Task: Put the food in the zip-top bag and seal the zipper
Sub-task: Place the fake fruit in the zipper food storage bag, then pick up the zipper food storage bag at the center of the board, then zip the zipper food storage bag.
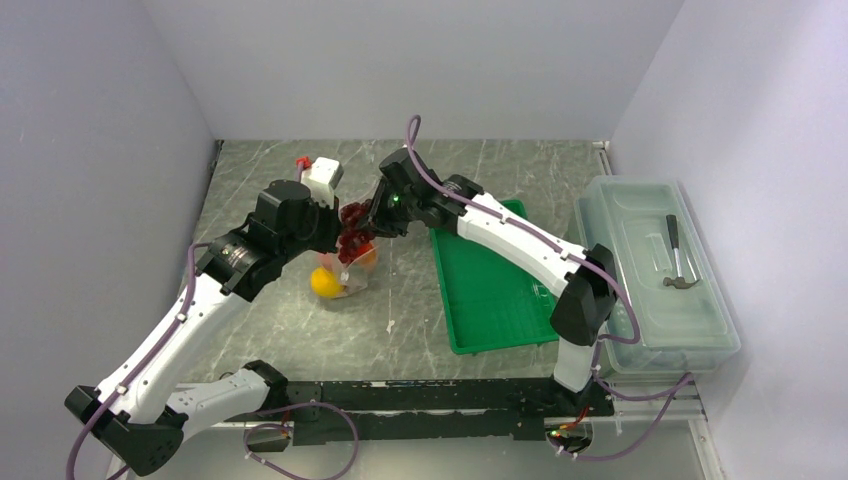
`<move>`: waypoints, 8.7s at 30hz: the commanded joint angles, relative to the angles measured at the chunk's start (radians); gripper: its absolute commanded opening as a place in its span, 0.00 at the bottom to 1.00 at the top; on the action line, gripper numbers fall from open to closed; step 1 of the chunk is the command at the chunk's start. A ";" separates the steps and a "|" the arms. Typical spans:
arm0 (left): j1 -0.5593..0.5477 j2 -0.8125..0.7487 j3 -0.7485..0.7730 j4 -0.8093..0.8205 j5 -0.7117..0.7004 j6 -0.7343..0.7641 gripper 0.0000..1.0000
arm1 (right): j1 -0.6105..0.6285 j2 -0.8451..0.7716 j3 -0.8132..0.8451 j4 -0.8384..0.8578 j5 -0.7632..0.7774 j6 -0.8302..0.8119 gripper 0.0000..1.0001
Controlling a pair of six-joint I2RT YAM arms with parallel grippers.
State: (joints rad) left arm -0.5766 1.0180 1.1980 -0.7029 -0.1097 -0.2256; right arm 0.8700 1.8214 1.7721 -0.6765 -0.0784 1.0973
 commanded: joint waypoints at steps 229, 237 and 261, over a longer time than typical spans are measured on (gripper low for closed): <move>0.027 -0.297 0.125 0.006 0.816 0.153 0.93 | 0.324 -0.290 0.337 -0.444 -0.216 -1.359 0.00; 0.028 -0.266 0.047 0.113 0.977 0.163 0.99 | 0.325 -0.314 0.330 -0.459 -0.303 -1.365 0.00; 0.027 -0.222 -0.021 0.075 1.067 0.204 0.89 | 0.323 -0.201 0.515 -0.543 -0.206 -1.259 0.00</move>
State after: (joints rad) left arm -0.5503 0.8001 1.1828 -0.6434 0.9726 -0.0616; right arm 1.1893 1.6226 2.2204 -1.2423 -0.3073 -0.2035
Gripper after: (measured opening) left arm 0.908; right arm 0.112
